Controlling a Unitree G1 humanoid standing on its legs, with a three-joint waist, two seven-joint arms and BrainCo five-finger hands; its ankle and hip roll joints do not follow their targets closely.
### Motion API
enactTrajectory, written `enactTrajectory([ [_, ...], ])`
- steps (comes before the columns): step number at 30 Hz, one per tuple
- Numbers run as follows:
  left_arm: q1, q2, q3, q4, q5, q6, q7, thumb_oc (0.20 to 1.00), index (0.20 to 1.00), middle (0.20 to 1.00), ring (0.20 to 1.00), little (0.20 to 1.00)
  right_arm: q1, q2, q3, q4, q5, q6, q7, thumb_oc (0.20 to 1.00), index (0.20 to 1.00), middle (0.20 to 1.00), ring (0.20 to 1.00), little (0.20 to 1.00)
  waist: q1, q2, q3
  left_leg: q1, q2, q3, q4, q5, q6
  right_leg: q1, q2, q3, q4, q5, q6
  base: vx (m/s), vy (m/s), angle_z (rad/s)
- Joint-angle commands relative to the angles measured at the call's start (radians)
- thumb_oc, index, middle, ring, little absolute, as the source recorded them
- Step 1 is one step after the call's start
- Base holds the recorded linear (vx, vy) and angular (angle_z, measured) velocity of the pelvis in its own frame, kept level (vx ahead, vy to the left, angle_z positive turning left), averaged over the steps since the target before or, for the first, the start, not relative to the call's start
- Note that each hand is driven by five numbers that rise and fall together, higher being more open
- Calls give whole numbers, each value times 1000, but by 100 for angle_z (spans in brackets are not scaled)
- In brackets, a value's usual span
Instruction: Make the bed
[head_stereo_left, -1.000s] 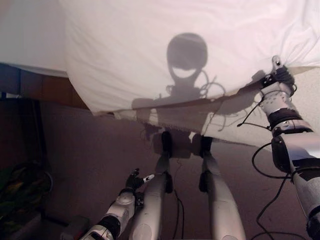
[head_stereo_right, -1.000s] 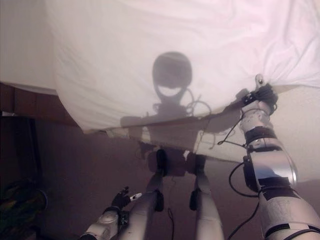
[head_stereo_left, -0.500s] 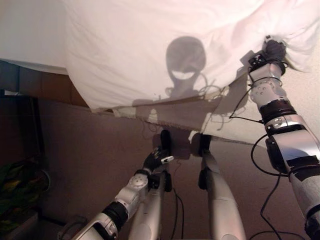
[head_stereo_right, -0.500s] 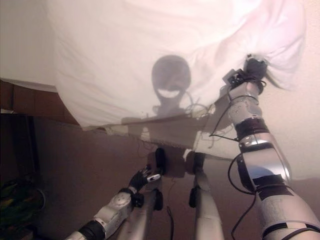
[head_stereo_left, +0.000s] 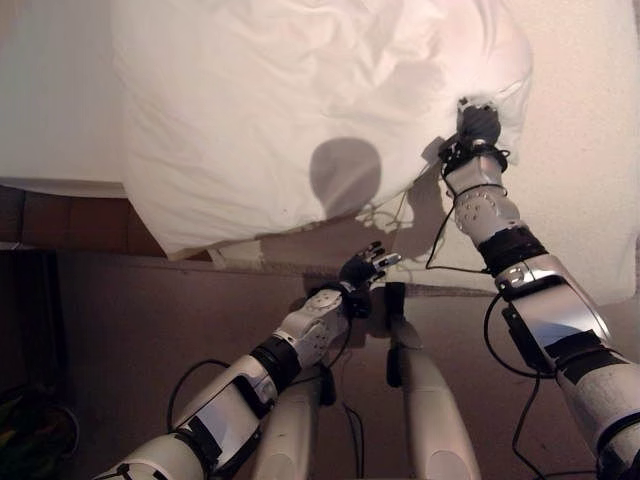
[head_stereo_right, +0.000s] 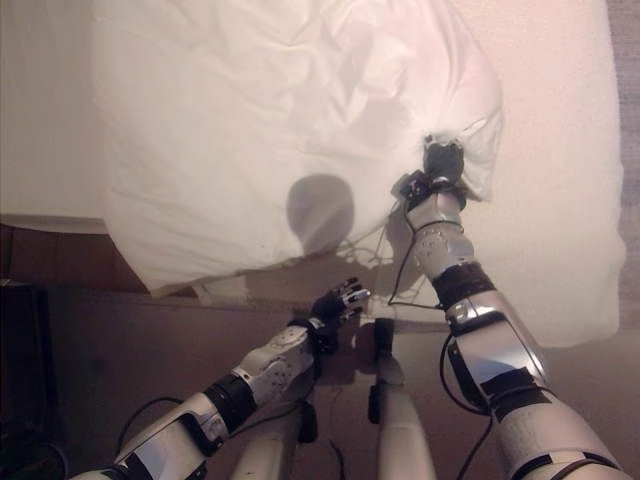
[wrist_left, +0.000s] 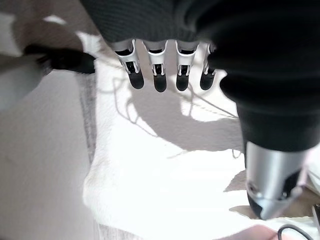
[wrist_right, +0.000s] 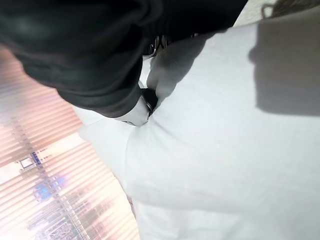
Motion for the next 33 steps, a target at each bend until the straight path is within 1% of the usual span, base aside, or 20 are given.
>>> enactTrajectory([
  [1,-31,-101,74,66,-180,-21,23,1000,1000,1000,1000,1000,-38,5,-1,-107,-64,-33,11,200,200,200,200,200,-10,-80,-23,13,-39,40,87,-120,-44,42,-35,29,6,8,80,-14,-2,-10],
  [2,-43,-118,95,74,-213,-33,34,1000,1000,1000,1000,1000,-29,13,-2,-118,-68,-34,9,200,200,200,200,200,-11,-83,-25,15,-40,42,86,-120,-44,43,-34,31,5,8,81,-20,-19,-7],
  [3,-69,-142,137,84,-260,-52,50,1000,1000,1000,1000,1000,-2,29,-6,-135,-75,-33,4,200,200,200,200,200,-15,-89,-29,24,-37,46,81,-119,-44,48,-33,33,5,8,81,-14,-15,-8],
  [4,-71,-142,139,85,-261,-51,50,1000,1000,1000,1000,1000,-2,29,-5,-136,-75,-33,4,200,200,200,200,200,-15,-89,-29,25,-38,46,80,-118,-44,49,-33,33,5,8,81,-13,-50,-11],
  [5,-100,-149,196,88,-296,-76,60,1000,1000,1000,1000,1000,27,41,-11,-153,-87,-33,-2,200,200,200,200,200,-16,-94,-33,31,-35,46,75,-117,-47,53,-33,31,6,5,80,-7,-33,-12],
  [6,-102,-149,197,89,-296,-76,59,1000,1000,1000,1000,1000,27,41,-9,-155,-87,-32,-3,200,200,200,200,200,-18,-94,-32,31,-36,46,74,-117,-47,54,-33,31,6,4,80,-10,-46,-7],
  [9,-141,-163,283,99,-340,-132,87,1000,1000,1000,1000,1000,73,63,-26,-181,-97,-38,-9,200,200,200,200,200,-19,-98,-36,40,-34,44,68,-113,-52,57,-33,26,10,2,78,-5,-49,2],
  [12,-188,-161,348,98,-356,-194,120,1000,1000,1000,1000,1000,115,93,-44,-200,-94,-53,-14,200,200,200,200,200,-17,-102,-39,48,-29,40,59,-106,-57,64,-32,15,9,0,77,-1,-54,4],
  [14,-227,-138,404,89,-348,-237,146,1000,1000,1000,1000,1000,166,118,-53,-212,-96,-62,-13,200,200,200,200,200,-13,-109,-45,56,-24,36,53,-103,-61,72,-28,3,9,-4,75,5,-74,2],
  [15,-227,-138,404,89,-348,-237,147,1000,1000,1000,1000,1000,167,119,-52,-214,-97,-62,-14,200,200,200,200,200,-15,-109,-44,57,-24,36,53,-102,-61,73,-28,3,9,-4,75,8,-83,3],
  [16,-240,-124,431,79,-343,-260,158,1000,1000,1000,1000,1000,210,135,-58,-227,-99,-67,-10,200,200,200,200,200,-14,-113,-48,64,-19,33,44,-100,-62,77,-26,-4,10,-9,74,4,-36,2],
  [17,-240,-124,431,80,-343,-260,158,1000,1000,1000,1000,1000,212,136,-57,-228,-100,-67,-11,200,200,200,200,200,-15,-113,-48,65,-19,33,44,-99,-62,78,-26,-4,10,-9,74,13,-51,3],
  [19,-246,-107,467,62,-334,-300,174,1000,1000,1000,1000,1000,286,169,-63,-251,-94,-83,-4,200,200,200,200,200,-14,-119,-56,80,-13,32,33,-98,-63,85,-22,-12,16,-17,71,21,-38,10],
  [20,-244,-107,467,61,-333,-301,175,1000,1000,1000,1000,1000,289,170,-62,-253,-95,-83,-5,200,200,200,200,200,-14,-120,-57,81,-13,32,32,-98,-64,85,-22,-12,16,-18,71,26,-46,14],
  [21,-241,-103,488,48,-331,-323,187,1000,1000,1000,1000,1000,334,193,-67,-265,-89,-96,-1,200,200,200,200,200,-13,-125,-63,90,-10,30,30,-99,-64,90,-18,-15,21,-23,70,15,-25,7],
  [23,-238,-101,496,46,-328,-331,191,1000,1000,1000,1000,1000,352,199,-72,-270,-88,-100,-2,200,200,200,200,200,-14,-127,-67,93,-9,29,29,-100,-64,92,-17,-17,23,-26,70,9,-16,2],
  [27,-228,-89,552,30,-314,-392,227,1000,1000,1000,1000,1000,436,223,-100,-288,-70,-136,-12,200,200,200,200,200,-10,-144,-87,123,-1,22,16,-102,-68,107,-9,-28,43,-45,68,20,-26,0],
  [30,-226,-91,570,30,-309,-404,238,1000,1000,1000,1000,1000,471,234,-108,-297,-65,-141,-15,200,200,200,200,200,-10,-151,-94,137,1,19,11,-104,-69,115,-7,-31,50,-52,66,5,-9,1],
  [33,-213,-83,589,42,-278,-403,250,1000,1000,1000,1000,1000,522,258,-110,-311,-46,-157,-8,200,200,200,200,200,-10,-159,-108,156,6,17,5,-106,-72,126,-4,-36,60,-65,64,16,-33,3],
])
